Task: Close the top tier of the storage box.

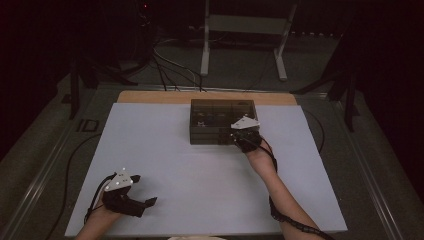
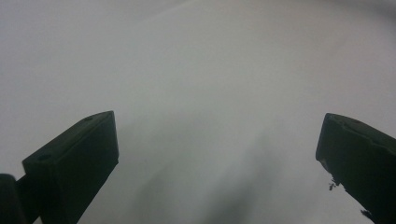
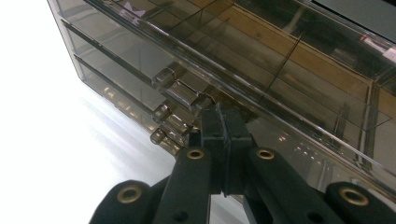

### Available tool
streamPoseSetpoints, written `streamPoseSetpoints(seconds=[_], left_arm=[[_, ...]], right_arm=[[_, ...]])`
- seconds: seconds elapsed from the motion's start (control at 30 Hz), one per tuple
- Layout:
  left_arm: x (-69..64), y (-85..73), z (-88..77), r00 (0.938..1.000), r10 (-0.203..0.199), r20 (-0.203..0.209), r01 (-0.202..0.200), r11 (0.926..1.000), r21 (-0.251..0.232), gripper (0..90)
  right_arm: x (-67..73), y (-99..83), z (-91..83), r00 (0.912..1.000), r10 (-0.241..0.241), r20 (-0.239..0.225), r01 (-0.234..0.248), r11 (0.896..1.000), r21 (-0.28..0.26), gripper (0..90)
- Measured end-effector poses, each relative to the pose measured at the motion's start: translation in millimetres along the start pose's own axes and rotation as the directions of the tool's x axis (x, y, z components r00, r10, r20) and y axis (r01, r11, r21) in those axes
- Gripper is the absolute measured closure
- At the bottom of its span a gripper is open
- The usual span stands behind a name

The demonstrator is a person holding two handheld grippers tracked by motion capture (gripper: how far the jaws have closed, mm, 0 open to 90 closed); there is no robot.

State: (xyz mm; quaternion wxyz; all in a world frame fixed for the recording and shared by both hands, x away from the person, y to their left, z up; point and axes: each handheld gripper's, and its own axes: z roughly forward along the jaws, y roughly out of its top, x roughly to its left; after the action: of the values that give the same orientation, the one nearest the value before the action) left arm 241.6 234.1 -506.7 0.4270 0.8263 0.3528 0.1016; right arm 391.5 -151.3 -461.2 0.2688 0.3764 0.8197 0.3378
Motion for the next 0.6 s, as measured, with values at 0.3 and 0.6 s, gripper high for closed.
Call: streamPoseSetpoints(seconds=[0.3,0.6], left_arm=[[0.0,0.0,0.1,1.0000,-0.001,0.001,0.001,1.0000,-0.001,0.1],[-0.2,-0.1,0.1,1.0000,0.000,0.001,0.000,1.0000,0.000,0.1]], right_arm=[[-0.4,0.9,-0.1,1.0000,-0.006,-0.002,0.006,1.000,0.007,90.0],[-1.5,-0.4,-0.9,0.9999,0.007,-0.010,-0.007,1.000,0.002,90.0]])
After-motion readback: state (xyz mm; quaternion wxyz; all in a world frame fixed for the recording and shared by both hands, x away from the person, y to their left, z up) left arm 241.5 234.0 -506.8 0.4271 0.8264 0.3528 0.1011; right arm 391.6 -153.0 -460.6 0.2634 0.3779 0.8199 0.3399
